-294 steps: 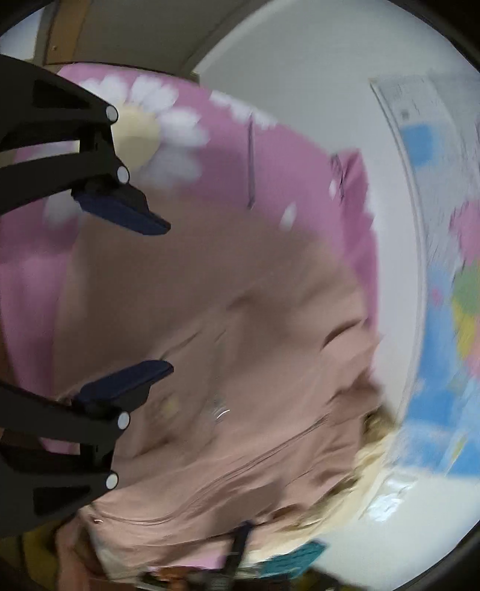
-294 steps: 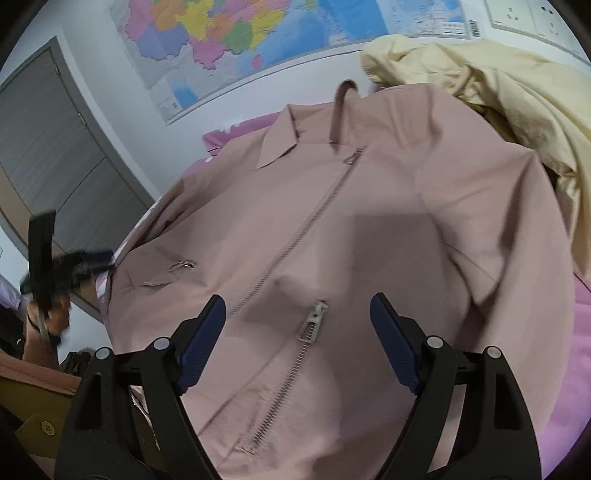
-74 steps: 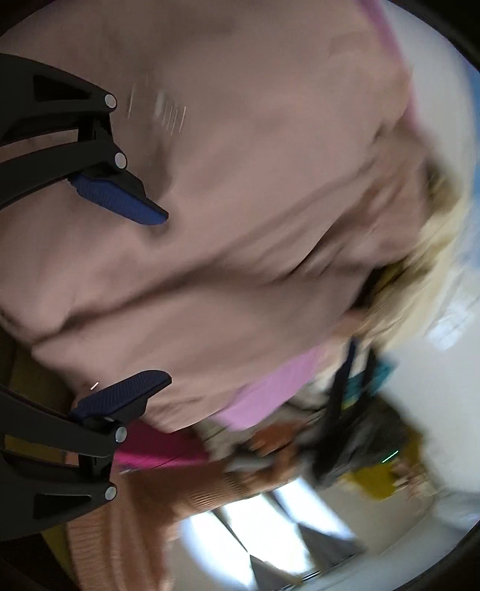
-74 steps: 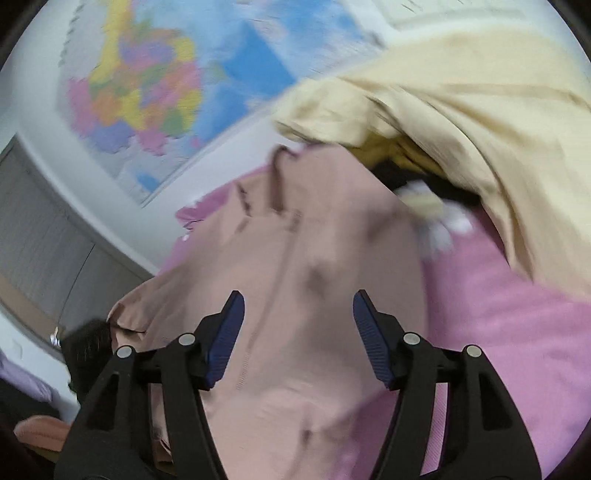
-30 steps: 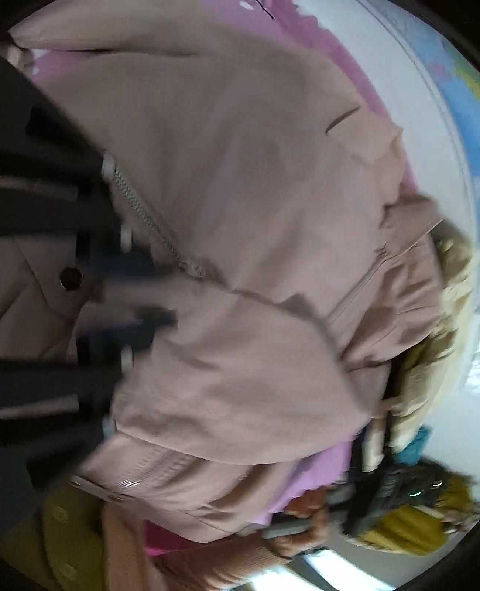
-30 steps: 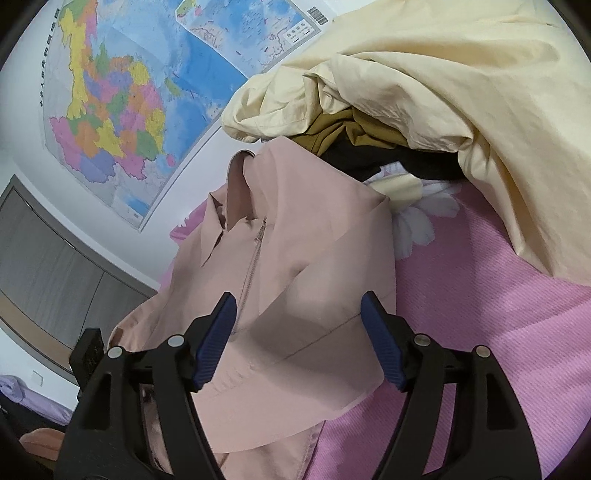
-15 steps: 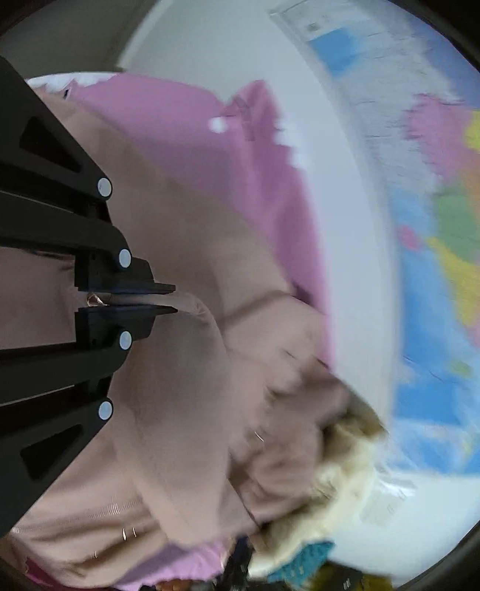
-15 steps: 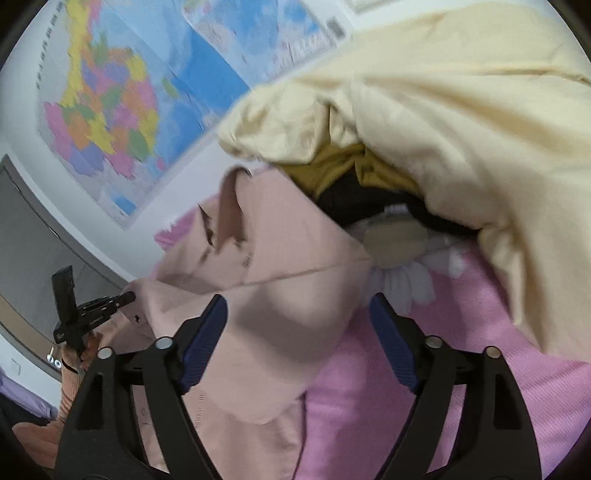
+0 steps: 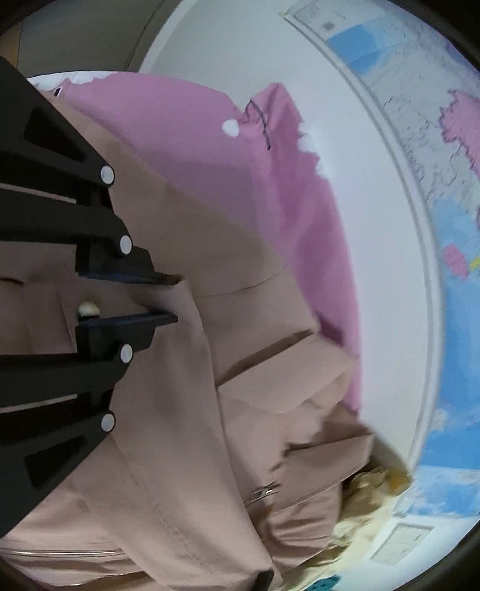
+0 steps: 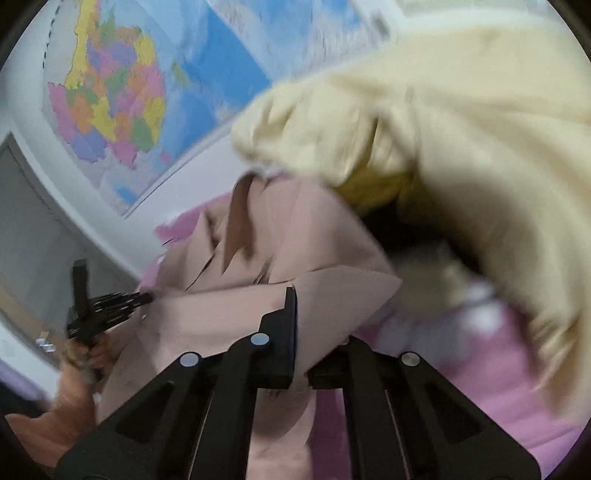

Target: Fold large clothes

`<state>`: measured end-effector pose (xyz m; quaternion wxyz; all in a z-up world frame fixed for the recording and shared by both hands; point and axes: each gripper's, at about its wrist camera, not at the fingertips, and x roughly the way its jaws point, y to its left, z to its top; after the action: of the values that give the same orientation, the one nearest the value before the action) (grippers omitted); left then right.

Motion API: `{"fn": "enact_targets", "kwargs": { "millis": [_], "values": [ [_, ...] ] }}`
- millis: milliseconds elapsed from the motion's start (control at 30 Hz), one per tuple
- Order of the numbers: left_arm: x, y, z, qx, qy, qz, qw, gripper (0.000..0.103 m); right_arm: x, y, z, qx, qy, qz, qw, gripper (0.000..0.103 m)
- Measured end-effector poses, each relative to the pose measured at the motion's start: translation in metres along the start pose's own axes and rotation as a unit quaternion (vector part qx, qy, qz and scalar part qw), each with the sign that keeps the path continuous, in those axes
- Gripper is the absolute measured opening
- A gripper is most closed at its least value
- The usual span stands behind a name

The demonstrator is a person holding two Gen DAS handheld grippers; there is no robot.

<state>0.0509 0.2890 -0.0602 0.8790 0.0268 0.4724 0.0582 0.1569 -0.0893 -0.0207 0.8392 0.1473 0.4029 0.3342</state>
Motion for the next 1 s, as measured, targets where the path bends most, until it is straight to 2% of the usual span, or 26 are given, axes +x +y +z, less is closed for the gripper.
{"fn": "enact_targets", "kwargs": {
  "millis": [33,67,100,133,167,200,233,300,400,433,500,533,600,700,833,900,933,1000],
  "values": [
    [0.003,-0.001,0.002,0.001,0.002,0.009,1.0000,0.009,0.001,-0.001,0.002,0.000,0.002,-0.006,1.000,0.005],
    [0.010,-0.001,0.003,0.001,0.017,0.006,0.9998,0.012,0.009,-0.004,0.003,0.004,0.020,-0.019,1.000,0.010],
    [0.017,0.000,0.003,-0.003,0.033,-0.004,0.9994,0.023,0.013,-0.008,0.002,0.007,0.028,-0.032,0.999,0.019],
    [0.025,0.001,0.002,-0.007,0.045,-0.010,0.9989,0.025,0.024,-0.011,-0.002,0.007,0.047,-0.056,0.997,0.027],
    [0.026,0.003,0.001,-0.008,0.040,-0.005,0.9992,0.025,0.030,-0.011,-0.004,0.004,0.060,-0.069,0.996,0.045],
    [0.025,0.005,-0.001,-0.010,0.034,-0.002,0.9994,0.029,0.033,-0.011,-0.008,-0.001,0.066,-0.094,0.993,0.056],
    [0.020,0.008,-0.003,-0.013,0.030,-0.006,0.9994,0.033,0.031,-0.008,-0.012,-0.007,0.060,-0.116,0.991,0.056],
    [0.007,0.014,-0.009,-0.020,0.014,-0.013,0.9996,0.047,0.017,0.000,-0.014,-0.016,0.036,-0.120,0.992,0.058],
    [-0.025,0.031,-0.021,-0.038,-0.020,-0.017,0.9989,0.055,-0.017,0.021,-0.015,-0.045,-0.019,-0.148,0.988,0.061],
    [-0.037,0.036,-0.026,-0.043,-0.033,-0.019,0.9984,0.055,-0.033,0.032,-0.016,-0.055,-0.044,-0.141,0.988,0.063],
    [-0.066,0.048,-0.041,-0.050,-0.065,-0.015,0.9965,0.060,-0.047,0.048,-0.016,-0.066,-0.056,-0.111,0.990,0.066],
    [-0.079,0.053,-0.048,-0.052,-0.078,-0.002,0.9956,0.061,-0.048,0.064,-0.020,-0.088,-0.045,-0.076,0.992,0.066],
    [-0.100,0.059,-0.062,-0.048,-0.095,0.022,0.9941,0.062,-0.041,0.088,-0.029,-0.127,-0.022,-0.037,0.991,0.068],
    [-0.120,0.066,-0.080,-0.039,-0.100,0.059,0.9925,0.068,-0.005,0.124,-0.046,-0.163,0.038,0.023,0.986,0.067],
    [-0.126,0.088,-0.104,-0.051,-0.080,0.081,0.9922,0.068,0.059,0.144,-0.069,-0.192,0.122,0.031,0.973,0.066],
    [-0.126,0.099,-0.118,-0.057,-0.068,0.096,0.9915,0.068,0.085,0.142,-0.076,-0.195,0.149,0.004,0.969,0.065],
    [-0.124,0.106,-0.125,-0.059,-0.058,0.106,0.9909,0.068,0.095,0.138,-0.077,-0.190,0.161,-0.008,0.968,0.065],
    [-0.118,0.117,-0.137,-0.066,-0.035,0.113,0.9907,0.067,0.096,0.140,-0.079,-0.186,0.155,-0.010,0.970,0.065]
  ]
}}
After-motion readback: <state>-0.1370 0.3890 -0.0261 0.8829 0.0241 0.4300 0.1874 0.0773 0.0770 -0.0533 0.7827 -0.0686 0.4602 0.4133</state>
